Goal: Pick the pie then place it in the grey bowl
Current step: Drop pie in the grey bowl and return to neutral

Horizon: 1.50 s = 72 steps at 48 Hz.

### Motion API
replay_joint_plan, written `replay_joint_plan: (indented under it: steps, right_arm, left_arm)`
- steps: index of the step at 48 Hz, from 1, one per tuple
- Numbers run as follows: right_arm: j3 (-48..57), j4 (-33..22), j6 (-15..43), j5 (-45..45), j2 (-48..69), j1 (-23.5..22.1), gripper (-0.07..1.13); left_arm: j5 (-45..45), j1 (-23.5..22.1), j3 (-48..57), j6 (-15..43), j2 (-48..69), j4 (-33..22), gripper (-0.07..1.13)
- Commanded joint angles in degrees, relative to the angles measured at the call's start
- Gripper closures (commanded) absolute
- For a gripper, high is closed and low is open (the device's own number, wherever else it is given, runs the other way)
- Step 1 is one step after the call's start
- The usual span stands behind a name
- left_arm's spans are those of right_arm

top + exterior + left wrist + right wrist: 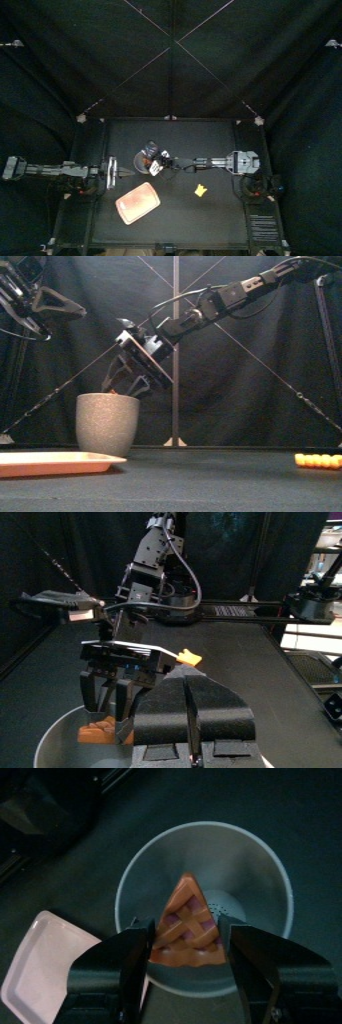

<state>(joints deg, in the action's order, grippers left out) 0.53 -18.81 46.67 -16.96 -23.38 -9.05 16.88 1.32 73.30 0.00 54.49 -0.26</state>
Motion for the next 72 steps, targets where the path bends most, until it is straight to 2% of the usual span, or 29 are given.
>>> replay_joint_plan:
  steps: [1, 6, 29, 38, 46, 54, 63, 72]
  right_arm:
    - [-2.9, -0.26, -0.26, -1.41, 0.53, -0.09, 0.18]
    - [-3.87, -0.35, -0.26, -2.81, 0.18, -0.18, 0.11]
    - [-6.59, -4.04, -0.44, -2.37, 2.64, 1.14, 0.11]
    - [-2.11, -8.53, 0.18, -2.02, 6.59, 3.25, 0.11]
    - [4.75, -8.53, 0.44, -0.44, 10.99, 3.87, 0.11]
    - [13.18, -7.21, 0.44, 5.98, 16.17, 3.87, 0.11]
    - [25.75, -7.03, 0.35, 20.74, 22.15, 3.52, 0.11]
    - [35.95, -4.92, 0.26, 32.87, 27.42, 0.26, 0.11]
  left_arm:
    - [0.62, 0.09, -0.88, 0.18, -0.18, 0.0, 1.09]
    - [0.62, 0.09, -0.88, 0.09, -0.26, 0.0, 1.09]
    - [0.62, 0.09, -0.26, 0.09, -0.18, 0.0, 1.09]
    - [0.53, 0.09, -0.26, 0.0, -0.18, 0.0, 1.09]
    - [0.53, 0.09, -0.26, 0.0, -0.26, 0.0, 1.09]
    - [0.53, 0.09, -0.26, 0.0, -0.26, 0.0, 1.09]
    - [0.53, 0.26, -0.26, 0.09, -0.26, 0.0, 1.09]
    - [0.53, 0.7, -0.44, 0.09, -0.18, 0.0, 1.09]
